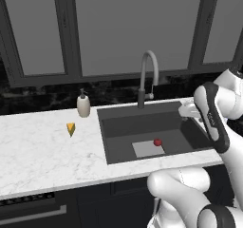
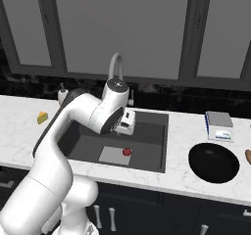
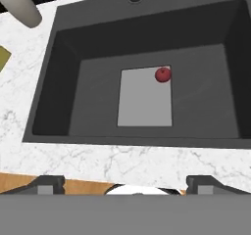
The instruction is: Pick the tomato from the sink and place it in the bowl. Then pick the bowl and place it in the microwave. Then close the microwave door and press the start button.
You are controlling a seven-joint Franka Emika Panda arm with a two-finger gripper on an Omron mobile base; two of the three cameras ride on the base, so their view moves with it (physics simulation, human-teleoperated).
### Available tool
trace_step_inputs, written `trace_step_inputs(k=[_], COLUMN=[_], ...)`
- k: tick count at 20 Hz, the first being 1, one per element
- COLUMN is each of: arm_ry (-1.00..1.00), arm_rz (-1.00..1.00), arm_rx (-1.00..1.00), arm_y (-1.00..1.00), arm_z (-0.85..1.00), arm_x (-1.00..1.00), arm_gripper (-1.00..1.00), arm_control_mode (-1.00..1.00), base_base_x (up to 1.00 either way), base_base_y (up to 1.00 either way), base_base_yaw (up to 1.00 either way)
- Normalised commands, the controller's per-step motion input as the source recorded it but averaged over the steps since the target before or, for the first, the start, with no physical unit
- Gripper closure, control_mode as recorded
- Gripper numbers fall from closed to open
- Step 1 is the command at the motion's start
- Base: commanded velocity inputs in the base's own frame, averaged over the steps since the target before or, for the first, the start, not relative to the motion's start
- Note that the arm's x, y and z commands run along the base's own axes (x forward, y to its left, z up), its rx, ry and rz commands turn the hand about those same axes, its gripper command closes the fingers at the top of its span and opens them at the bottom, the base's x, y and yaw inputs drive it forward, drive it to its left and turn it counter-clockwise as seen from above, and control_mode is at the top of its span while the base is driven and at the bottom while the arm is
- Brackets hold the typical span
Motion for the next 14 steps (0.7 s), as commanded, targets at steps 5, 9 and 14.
trace_step_inputs(k=[5, 9, 14], arm_ry=[0.10, 0.23, 0.25], arm_rz=[0.00, 0.00, 0.00], arm_rx=[0.03, 0.02, 0.04], arm_y=[-0.10, 0.00, 0.00], arm_z=[-0.43, -0.58, -0.71], arm_x=[0.50, 0.59, 0.47], arm_gripper=[-1.00, -1.00, -1.00], arm_control_mode=[-1.00, -1.00, -1.00], base_base_x=[0.00, 0.00, 0.00], base_base_y=[0.00, 0.00, 0.00], base_base_yaw=[0.00, 0.00, 0.00])
